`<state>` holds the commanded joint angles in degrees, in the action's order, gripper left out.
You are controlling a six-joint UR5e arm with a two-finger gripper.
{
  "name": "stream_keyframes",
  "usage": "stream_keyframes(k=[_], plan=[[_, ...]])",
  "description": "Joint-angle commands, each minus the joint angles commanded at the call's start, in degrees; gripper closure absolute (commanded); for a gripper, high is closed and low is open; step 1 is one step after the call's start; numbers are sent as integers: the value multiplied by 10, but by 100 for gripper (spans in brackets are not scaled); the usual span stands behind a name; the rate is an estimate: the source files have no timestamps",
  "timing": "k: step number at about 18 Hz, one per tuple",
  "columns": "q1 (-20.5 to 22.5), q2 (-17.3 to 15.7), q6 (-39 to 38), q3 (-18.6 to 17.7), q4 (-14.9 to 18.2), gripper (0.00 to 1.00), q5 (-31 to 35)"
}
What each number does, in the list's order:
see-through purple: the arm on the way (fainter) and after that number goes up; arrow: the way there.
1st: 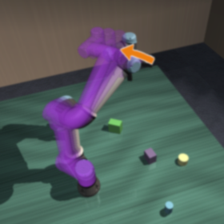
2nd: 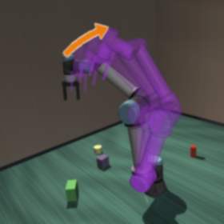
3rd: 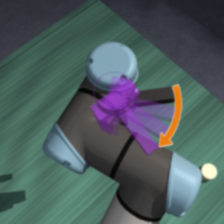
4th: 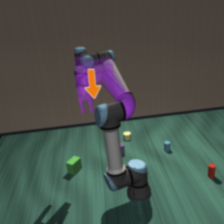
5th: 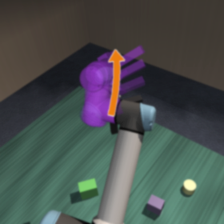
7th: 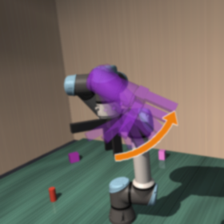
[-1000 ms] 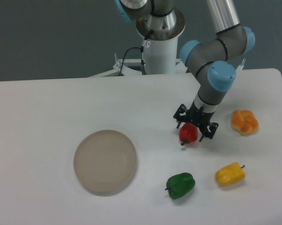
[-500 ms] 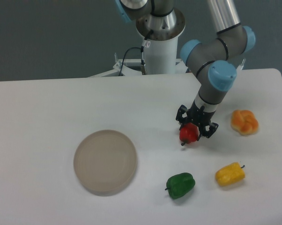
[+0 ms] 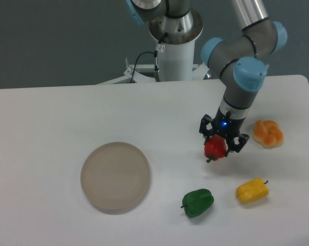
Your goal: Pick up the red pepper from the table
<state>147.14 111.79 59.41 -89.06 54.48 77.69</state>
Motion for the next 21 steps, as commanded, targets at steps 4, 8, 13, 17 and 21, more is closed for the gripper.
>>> stream_keyframes(k=[4, 8, 13, 17, 21], plan=[[-13, 7, 120, 52, 23, 58, 24], [-15, 28, 192, 110, 68, 58, 34], [-36, 61, 266, 152, 77, 59, 87], [-46, 73, 278, 169, 77, 59, 91], [-47, 78, 277, 169, 75, 59, 91]])
